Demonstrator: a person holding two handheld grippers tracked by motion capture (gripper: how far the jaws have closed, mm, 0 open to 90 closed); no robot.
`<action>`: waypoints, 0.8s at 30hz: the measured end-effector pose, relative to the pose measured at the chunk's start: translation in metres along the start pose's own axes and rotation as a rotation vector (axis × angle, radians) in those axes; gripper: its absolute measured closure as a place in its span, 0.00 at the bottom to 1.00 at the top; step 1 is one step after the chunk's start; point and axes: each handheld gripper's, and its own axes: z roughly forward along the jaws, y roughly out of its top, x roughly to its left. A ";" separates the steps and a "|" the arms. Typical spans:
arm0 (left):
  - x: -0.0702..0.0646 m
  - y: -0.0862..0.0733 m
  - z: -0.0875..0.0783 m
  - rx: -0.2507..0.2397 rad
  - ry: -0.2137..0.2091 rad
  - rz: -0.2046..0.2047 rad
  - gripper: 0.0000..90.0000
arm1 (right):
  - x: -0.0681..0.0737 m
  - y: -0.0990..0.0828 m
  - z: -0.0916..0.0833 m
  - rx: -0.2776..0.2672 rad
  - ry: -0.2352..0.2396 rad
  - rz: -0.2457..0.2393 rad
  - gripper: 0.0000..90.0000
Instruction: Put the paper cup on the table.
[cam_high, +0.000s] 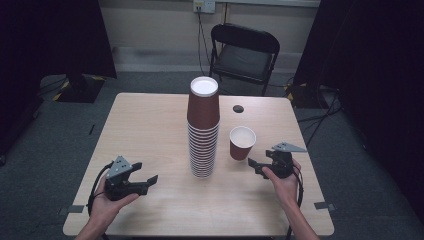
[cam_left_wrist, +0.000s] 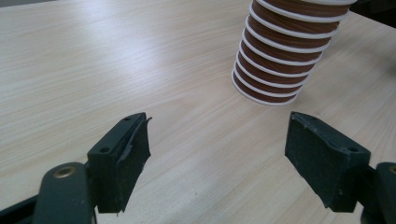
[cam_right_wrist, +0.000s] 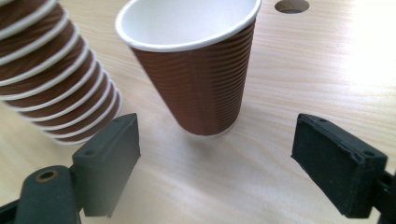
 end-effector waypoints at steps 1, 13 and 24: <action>0.001 0.000 -0.001 -0.006 0.002 -0.001 0.24 | 0.000 0.000 -0.003 -0.003 0.002 -0.004 0.18; 0.008 -0.001 -0.005 -0.007 0.022 -0.042 0.19 | 0.009 -0.015 -0.052 -0.042 -0.011 0.033 0.20; 0.011 -0.005 -0.010 -0.023 0.028 -0.057 0.17 | 0.012 -0.048 -0.084 -0.016 -0.027 0.052 0.19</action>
